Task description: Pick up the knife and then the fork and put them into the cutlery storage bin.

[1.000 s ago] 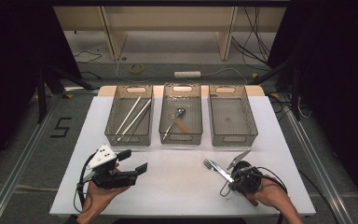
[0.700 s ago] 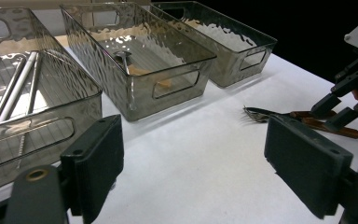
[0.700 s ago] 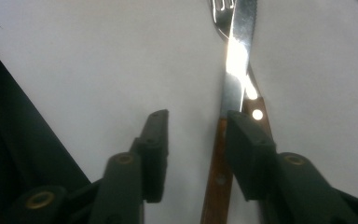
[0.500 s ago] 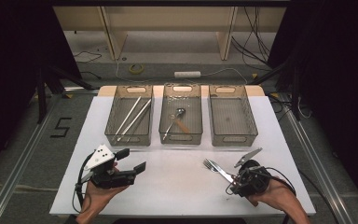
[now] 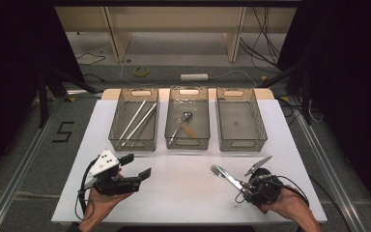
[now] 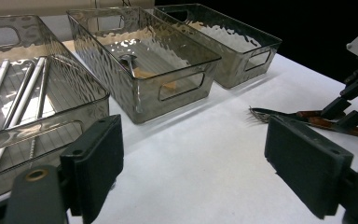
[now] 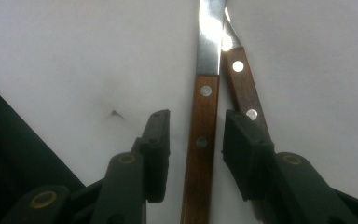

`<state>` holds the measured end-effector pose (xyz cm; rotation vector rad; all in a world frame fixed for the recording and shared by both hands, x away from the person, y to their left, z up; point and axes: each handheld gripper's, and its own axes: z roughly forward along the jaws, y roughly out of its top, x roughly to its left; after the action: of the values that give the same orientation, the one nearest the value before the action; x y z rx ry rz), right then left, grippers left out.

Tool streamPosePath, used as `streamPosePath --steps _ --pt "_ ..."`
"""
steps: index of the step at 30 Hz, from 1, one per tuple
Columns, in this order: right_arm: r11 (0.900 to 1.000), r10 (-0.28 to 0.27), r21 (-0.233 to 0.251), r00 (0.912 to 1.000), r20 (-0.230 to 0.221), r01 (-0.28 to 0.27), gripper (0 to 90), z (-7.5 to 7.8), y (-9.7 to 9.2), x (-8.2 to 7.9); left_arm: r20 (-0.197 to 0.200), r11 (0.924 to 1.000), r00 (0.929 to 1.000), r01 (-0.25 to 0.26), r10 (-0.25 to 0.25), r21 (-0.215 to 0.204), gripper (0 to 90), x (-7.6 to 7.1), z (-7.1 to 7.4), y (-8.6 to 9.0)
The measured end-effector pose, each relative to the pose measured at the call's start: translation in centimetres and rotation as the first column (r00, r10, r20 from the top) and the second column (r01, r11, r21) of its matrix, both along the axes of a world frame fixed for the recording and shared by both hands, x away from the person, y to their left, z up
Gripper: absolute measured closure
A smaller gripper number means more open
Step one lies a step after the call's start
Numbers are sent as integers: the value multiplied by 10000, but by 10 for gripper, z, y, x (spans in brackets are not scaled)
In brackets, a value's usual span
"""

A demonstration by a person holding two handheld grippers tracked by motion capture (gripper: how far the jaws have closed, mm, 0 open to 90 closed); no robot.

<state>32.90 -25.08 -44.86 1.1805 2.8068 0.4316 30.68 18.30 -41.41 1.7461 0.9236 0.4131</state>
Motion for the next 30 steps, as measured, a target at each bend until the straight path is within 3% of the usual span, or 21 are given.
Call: streamPosePath --steps 15,30 --pt "9988 -58 -479 9999 141 65 748 -8 4 2 -18 10000 10000 50 -50 52 191 0 0 -1" --pt "9986 -512 -142 9987 -23 511 772 -7 0 4 15 9999 10000 85 -85 69 192 -1 0 -2"
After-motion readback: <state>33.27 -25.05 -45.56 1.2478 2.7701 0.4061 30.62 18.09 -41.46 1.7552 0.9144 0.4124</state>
